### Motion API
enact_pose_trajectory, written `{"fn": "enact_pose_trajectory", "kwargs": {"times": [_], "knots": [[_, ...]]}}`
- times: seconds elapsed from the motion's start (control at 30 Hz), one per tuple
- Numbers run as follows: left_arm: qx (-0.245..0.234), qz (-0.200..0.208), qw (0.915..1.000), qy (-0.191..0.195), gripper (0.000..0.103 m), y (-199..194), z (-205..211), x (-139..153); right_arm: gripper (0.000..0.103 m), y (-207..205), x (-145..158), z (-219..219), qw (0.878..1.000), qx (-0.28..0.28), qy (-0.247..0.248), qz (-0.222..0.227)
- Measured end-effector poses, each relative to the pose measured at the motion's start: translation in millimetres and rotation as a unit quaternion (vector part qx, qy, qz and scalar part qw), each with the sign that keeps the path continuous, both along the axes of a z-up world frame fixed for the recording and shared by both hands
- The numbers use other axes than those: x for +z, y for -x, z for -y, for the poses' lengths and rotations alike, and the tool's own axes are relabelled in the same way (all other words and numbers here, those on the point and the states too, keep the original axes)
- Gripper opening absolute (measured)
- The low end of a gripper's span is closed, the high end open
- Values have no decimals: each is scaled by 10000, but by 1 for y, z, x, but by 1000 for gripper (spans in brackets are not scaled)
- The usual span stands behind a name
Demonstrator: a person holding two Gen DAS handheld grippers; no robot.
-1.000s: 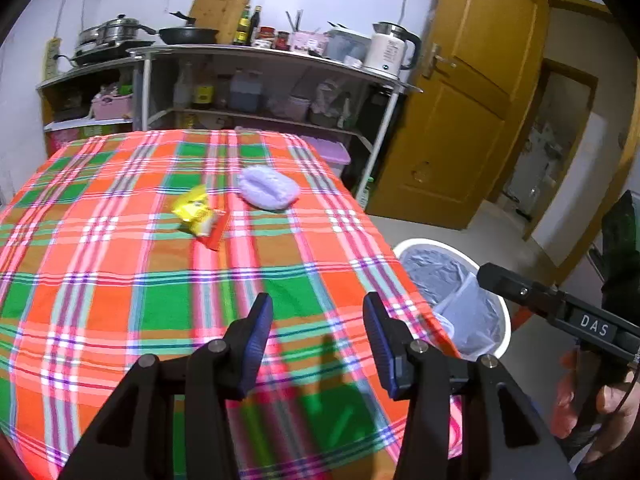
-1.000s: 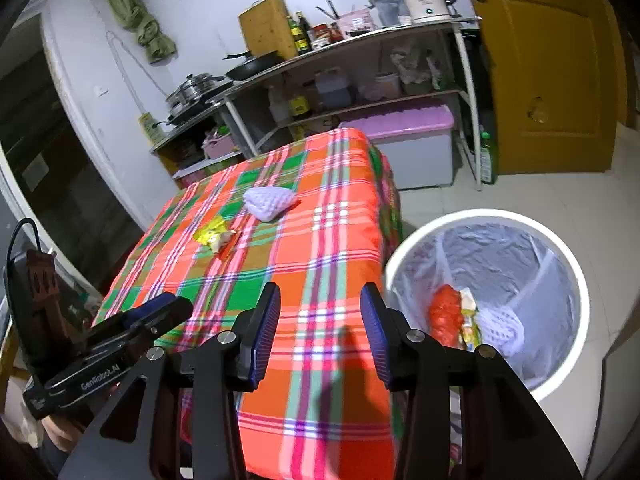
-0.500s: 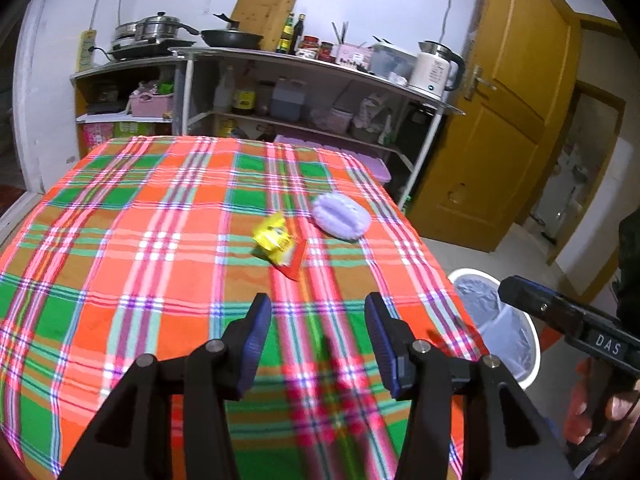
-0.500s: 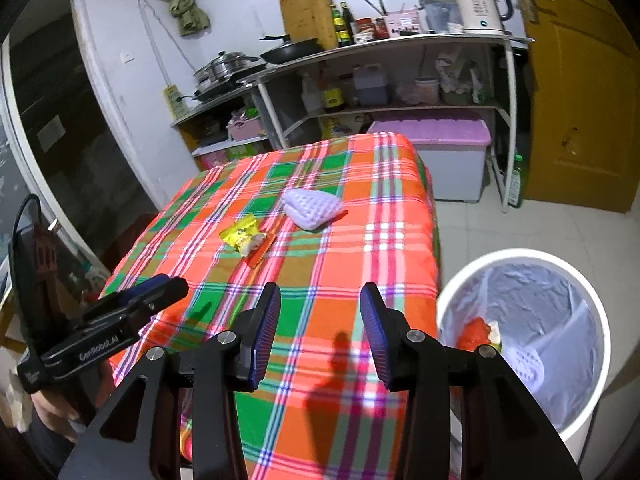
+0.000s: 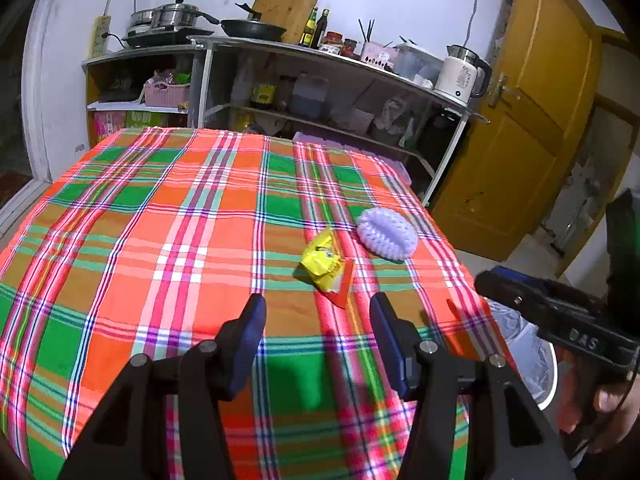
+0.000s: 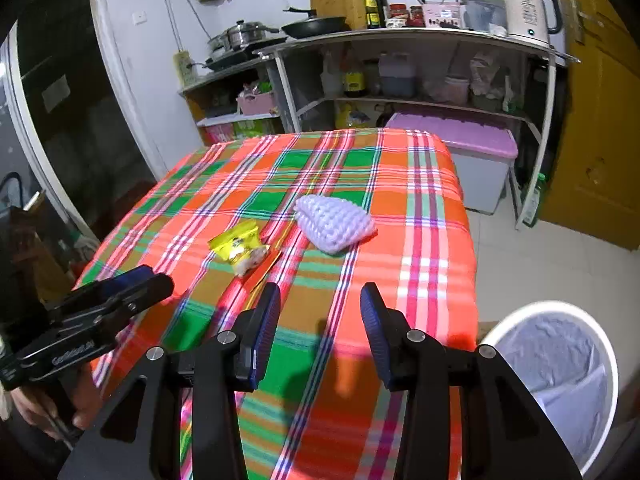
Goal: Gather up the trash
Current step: 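Move both open tools back over the table toward the yellow wrapper, then grasp the yellow snack wrapper with the left tool while the right tool grasps the white foam net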
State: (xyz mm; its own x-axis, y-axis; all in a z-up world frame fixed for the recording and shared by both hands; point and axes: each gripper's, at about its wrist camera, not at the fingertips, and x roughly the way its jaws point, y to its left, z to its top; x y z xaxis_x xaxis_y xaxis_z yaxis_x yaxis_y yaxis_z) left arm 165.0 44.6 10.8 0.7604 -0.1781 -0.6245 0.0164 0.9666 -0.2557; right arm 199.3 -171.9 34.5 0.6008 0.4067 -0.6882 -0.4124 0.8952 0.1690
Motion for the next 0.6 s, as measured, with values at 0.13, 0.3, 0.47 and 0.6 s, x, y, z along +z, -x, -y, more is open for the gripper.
{"fn": "enact_pose_trajectory", "kwargs": {"times": [0.13, 0.3, 0.47, 0.6], "knots": [[7, -57, 10000, -3, 56, -13, -7, -3, 43, -22, -6, -13, 9999, 38, 119, -55], [6, -95, 9999, 53, 56, -27, -12, -6, 43, -50, -14, -30, 9994, 95, 309, -118], [-35, -156, 9998, 94, 56, -38, -12, -10, 43, -77, -27, -44, 9985, 90, 503, -180], [-87, -245, 9996, 76, 56, -46, -8, -14, 43, -90, -39, -49, 9977, 62, 616, -260]]}}
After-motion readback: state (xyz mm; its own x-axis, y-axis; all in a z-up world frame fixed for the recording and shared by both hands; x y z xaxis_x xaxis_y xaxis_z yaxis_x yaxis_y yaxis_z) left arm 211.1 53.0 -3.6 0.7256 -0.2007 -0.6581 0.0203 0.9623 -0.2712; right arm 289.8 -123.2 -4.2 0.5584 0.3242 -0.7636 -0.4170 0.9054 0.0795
